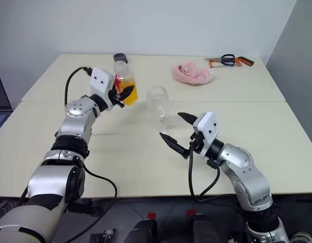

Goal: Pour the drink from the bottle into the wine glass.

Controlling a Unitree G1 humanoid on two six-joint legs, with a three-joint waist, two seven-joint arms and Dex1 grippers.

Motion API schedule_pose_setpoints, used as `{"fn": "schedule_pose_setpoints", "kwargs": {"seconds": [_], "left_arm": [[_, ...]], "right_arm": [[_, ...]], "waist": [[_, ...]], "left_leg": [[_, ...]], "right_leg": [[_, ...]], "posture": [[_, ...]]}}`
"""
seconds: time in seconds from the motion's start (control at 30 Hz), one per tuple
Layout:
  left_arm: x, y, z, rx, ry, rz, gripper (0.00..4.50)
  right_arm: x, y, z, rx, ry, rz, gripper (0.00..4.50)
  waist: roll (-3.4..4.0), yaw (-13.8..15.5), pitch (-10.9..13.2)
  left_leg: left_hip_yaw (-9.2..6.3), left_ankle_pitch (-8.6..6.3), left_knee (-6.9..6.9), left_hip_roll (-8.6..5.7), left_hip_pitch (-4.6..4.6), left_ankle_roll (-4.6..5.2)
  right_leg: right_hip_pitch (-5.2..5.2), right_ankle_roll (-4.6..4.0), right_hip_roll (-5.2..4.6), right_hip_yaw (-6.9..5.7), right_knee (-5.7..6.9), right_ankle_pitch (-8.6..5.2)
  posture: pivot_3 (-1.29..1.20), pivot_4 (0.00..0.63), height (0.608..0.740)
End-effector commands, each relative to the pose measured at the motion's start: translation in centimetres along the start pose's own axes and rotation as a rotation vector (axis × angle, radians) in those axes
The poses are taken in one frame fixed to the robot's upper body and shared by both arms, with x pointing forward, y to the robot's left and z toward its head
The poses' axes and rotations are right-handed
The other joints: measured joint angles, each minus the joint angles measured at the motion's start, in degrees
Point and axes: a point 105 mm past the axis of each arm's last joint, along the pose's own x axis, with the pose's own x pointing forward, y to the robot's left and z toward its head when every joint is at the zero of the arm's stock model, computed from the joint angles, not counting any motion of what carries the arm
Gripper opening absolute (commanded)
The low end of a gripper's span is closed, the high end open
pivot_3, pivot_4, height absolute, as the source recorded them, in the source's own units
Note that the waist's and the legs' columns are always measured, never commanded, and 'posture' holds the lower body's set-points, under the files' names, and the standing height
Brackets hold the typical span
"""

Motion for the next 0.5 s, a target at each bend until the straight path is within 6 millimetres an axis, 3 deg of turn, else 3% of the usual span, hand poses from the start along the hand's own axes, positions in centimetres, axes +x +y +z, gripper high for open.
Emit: {"fn": "schedule_pose_setpoints", "kwargs": {"seconds": [0.03,0.2,0.5], "left_arm": [[0.5,0.8,4.2,0.146,-0.115,-0.009,1.73],[0.9,0.1,5.3,0.283,-0.145,-0.051,1.73],[1.2,-0.6,5.7,0.489,-0.161,-0.087,1.73]], "right_arm": [[-0.8,-1.2,2.3,-0.099,-0.061,-0.056,4.5],[-1.7,-1.8,2.5,-0.1,-0.042,-0.028,4.5],[-1.6,-2.3,3.2,-0.082,-0.071,-0.037,4.5]], "waist": [[0.0,-0.04,0.0],[-0.01,-0.07,0.0],[-0.01,-0.09,0.01]], "left_leg": [[0.0,0.0,0.0,0.0,0.0,0.0],[0.01,0.0,0.0,0.0,0.0,0.0],[0.02,0.0,0.0,-0.01,-0.01,0.01]], "right_leg": [[0.0,0.0,0.0,0.0,0.01,0.0],[-0.02,0.0,0.0,0.0,0.02,0.0],[-0.02,0.0,0.0,0.0,0.03,0.0]], "posture": [[0.0,0.15,0.74],[0.0,0.15,0.74],[0.0,0.15,0.74]]}}
